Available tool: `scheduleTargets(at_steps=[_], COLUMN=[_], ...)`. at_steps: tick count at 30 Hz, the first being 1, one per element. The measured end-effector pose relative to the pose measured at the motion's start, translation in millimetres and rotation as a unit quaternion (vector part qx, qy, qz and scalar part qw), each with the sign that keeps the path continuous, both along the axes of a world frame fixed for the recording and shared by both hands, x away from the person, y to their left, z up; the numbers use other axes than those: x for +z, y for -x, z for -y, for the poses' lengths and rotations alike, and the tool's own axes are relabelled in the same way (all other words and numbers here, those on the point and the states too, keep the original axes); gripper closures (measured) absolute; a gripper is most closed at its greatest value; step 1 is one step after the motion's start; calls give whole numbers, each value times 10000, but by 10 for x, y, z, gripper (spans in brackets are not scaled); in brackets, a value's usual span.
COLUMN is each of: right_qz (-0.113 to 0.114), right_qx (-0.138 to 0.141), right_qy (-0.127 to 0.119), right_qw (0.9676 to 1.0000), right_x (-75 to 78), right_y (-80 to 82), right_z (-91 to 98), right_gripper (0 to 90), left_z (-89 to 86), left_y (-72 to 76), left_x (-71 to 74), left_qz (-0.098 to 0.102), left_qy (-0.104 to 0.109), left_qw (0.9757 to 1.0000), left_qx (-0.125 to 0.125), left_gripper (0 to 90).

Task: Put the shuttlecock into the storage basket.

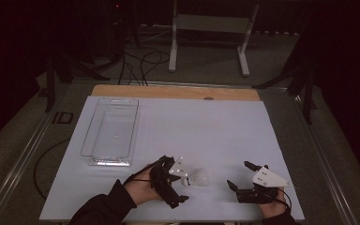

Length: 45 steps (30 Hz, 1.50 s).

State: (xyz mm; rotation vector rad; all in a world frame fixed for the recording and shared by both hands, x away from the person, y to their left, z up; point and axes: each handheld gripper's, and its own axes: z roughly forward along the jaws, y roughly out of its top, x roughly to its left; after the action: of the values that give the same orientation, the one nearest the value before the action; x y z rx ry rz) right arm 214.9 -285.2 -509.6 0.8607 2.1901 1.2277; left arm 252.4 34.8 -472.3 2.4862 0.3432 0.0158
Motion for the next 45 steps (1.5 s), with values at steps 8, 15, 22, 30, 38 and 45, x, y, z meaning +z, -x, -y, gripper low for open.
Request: scheduleTargets(at_steps=[8,15,22,30,38,45], right_qz=[-49,-60,-66,-91,-103,-73], right_qx=[-3,-7,-2,-10,-14,-12], right_qy=[-5,-8,-9,-5,-32,-37], right_qw=[10000,10000,10000,10000,9999,10000], right_x=[-5,-7,-7,-6,-3,4], right_y=[-2,-4,-5,-3,-2,3], right_z=[1,3,6,5,4,6], right_gripper=[90,89,90,89,90,90], left_z=[32,46,118,147,182,222], left_y=[-83,-144,-152,-156,-173,-161], left_x=[-73,-161,-231,-269,-303,-327], left_qz=[3,-50,-117,-134,-107,71], left_qy=[29,-93,-283,-341,-376,-547], left_qw=[9999,9999,9993,9991,9989,9978], left_qx=[-101,-118,-217,-228,-245,-360], left_gripper=[4,12,70,233,357,426])
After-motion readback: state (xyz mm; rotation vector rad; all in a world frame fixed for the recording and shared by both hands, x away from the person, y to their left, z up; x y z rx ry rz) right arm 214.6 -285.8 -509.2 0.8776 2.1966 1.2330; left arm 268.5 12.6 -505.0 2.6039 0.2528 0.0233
